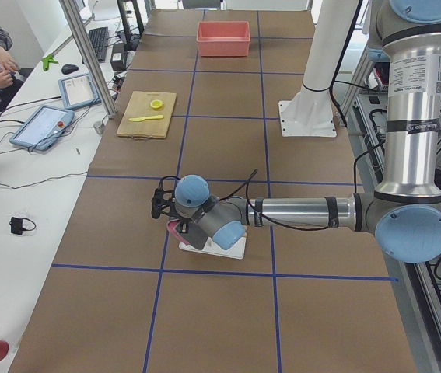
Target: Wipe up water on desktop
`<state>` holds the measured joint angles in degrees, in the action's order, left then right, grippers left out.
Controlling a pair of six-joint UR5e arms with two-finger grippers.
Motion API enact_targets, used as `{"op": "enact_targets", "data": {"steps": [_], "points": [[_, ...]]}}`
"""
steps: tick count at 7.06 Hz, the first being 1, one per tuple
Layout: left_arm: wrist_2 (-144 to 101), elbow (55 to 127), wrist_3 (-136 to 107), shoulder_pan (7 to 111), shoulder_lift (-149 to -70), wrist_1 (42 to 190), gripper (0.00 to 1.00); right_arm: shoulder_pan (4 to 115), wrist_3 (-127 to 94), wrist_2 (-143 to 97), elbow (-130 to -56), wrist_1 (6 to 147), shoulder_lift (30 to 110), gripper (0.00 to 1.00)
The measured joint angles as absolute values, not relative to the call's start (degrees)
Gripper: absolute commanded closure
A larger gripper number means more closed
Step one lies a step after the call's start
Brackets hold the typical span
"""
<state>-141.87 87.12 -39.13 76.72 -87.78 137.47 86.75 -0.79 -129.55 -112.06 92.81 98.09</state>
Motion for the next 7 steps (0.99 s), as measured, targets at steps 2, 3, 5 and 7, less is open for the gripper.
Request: {"op": "enact_targets", "data": {"steps": [2,3,5,7], "points": [[-142.2,87.2,-39.2,76.7,-88.0,138.2,1.00,86.7,-0.8,-129.5,-112.1,92.8,98.1,0.00],[-142.6,87.5,-39.2,76.7,-88.2,138.1,1.00,86.7,-0.7,-129.5,-112.1,92.8,98.1,0.00],[-144.8,88.3,-39.4,77.4,-89.4,137.3,1.00,86.7,-0.4,-129.4,-112.1,92.7,98.1,0.00],[-147.7,90.1,-39.5,79.4,-91.9,133.0,1.00,86.7,-0.4,-129.6,-112.2,92.8,98.0,0.00]]}}
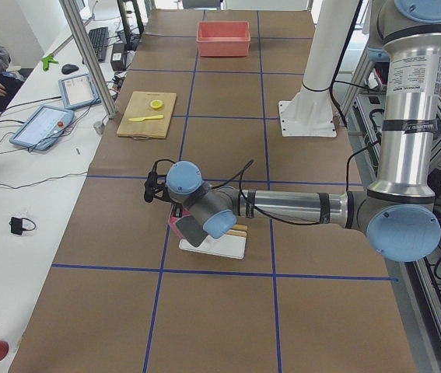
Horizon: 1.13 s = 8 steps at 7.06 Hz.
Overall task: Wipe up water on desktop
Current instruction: 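Lift the cloth with the left gripper and carry it toward the cutting board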
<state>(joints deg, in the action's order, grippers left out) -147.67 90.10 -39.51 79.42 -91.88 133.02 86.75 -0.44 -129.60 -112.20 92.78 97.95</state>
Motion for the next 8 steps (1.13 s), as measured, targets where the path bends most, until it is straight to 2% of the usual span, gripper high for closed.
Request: {"op": "enact_targets", "data": {"steps": [4,8], "points": [[-147.8,101.2,-41.9,80.4,-99.8,112.7,1.00,86.7,-0.4,-129.7,-112.7,92.7,97.4,0.00],[-143.2,105.1,-60.5,76.4,-108.6,109.6,1.00,86.3,-2.0,-130.7,-113.9,90.1,96.9,0.00]]}}
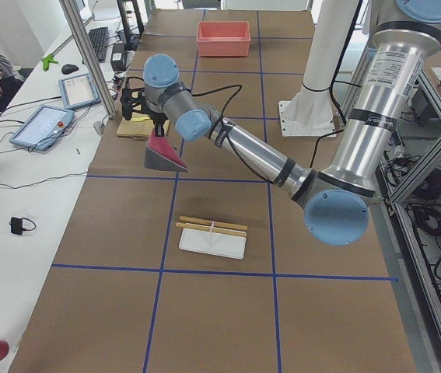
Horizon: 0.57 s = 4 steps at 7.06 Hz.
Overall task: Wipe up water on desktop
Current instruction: 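Lift the cloth with the left gripper and carry it toward the cutting board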
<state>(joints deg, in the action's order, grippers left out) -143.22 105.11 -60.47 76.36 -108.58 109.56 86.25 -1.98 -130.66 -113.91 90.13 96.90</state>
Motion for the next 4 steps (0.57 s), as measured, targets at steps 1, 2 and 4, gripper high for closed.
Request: {"op": "enact_targets", "data": {"steps": [1,2,4], "points": [[-139.8,106.7,-66.0,72.6,-110.1,109.5,1.00,85.5,-4.5,-132.0,-114.1,88.8,96.1,0.00],[-136.4,108.0,-71.1,68.8,-111.7,109.5,1.00,83.9,-8.1,-133.0,-114.2,86.4,95.4,0.04],[-129.5,109.2,-79.8,61.5,-115.5,109.5,1.00,78.6,-15.4,-133.4,-114.3,77.9,94.7,0.06]]}}
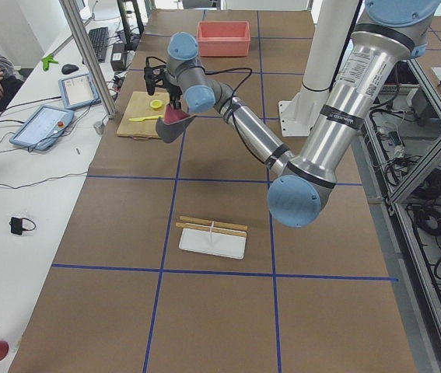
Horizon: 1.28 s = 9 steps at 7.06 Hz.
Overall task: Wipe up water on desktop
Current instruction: 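Lift the cloth with the left gripper and carry it toward the cutting board, then reach the right gripper to the hanging cloth and grasp its lower edge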
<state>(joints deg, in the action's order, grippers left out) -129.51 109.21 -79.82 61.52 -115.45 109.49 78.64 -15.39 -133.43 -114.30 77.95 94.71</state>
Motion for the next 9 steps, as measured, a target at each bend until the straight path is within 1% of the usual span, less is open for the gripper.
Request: {"op": "enact_targets", "data": {"steps": [2,4,5,7,9], "points": [[-126.3,109.3,-86.6,57.5,-119.2,109.4,1.00,73.0,-18.5,-133.4,-114.2,70.9,91.4,0.06],[-124.4,109.4,-91.8,54.6,-122.4,109.4,1.00,67.2,-25.2,-132.8,-114.3,69.3,84.9,0.07],[-123.0,109.4,-94.4,52.7,-124.0,109.4,1.00,63.7,-29.9,-131.4,-114.2,69.1,81.1,0.05],[-120.0,109.3,-99.2,49.6,-127.1,109.5,1.00,55.7,-42.1,-123.6,-114.5,69.0,74.8,0.05],[-117.9,108.6,-103.1,48.5,-129.9,109.5,1.00,45.7,-49.6,-111.8,-115.1,69.1,70.6,0.04]]}}
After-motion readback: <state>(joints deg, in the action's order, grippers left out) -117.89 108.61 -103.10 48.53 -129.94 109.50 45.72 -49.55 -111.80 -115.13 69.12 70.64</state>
